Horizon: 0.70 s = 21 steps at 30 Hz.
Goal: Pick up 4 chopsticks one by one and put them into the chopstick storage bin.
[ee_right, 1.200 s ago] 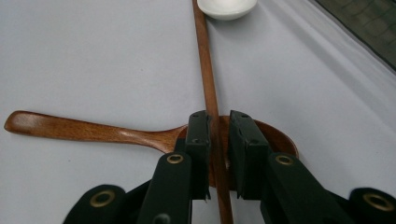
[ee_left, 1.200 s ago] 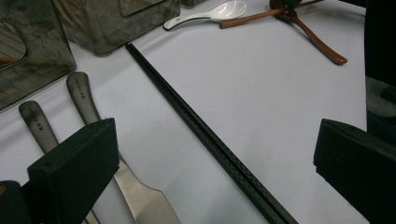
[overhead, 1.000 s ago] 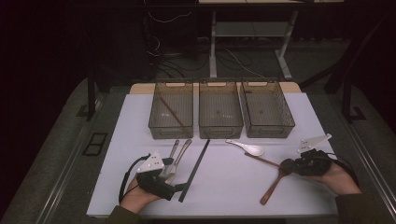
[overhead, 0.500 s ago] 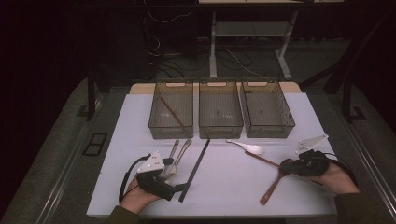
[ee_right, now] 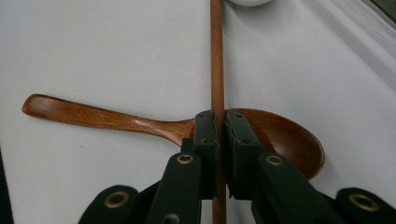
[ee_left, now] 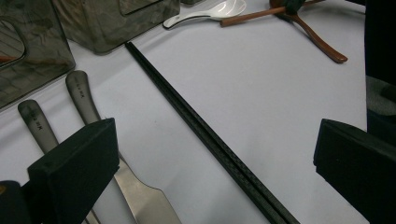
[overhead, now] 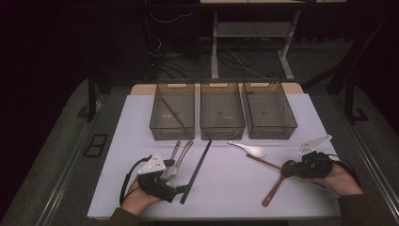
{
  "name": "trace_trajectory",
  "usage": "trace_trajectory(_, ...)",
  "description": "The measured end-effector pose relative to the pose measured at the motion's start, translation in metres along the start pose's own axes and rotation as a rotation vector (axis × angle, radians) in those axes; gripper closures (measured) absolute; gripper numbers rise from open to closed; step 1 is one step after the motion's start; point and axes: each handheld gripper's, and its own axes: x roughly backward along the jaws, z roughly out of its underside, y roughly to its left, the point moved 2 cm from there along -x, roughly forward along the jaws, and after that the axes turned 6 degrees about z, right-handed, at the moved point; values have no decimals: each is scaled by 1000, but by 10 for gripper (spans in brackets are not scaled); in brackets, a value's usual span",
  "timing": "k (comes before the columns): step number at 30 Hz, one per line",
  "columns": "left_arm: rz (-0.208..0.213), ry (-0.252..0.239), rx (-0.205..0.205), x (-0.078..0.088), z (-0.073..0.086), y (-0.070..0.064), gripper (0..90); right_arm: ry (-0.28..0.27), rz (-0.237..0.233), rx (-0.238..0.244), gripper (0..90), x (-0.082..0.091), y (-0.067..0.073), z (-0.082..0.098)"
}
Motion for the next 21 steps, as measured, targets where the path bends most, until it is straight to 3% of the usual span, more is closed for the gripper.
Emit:
trace_trajectory(8,-1,0,0,0,0,0,0,-42,-30,-5,835,5,2,-3)
trace_trajectory(21,-1,0,-2,0,0,0,0,-81,-29,-5,834,7,14,-18)
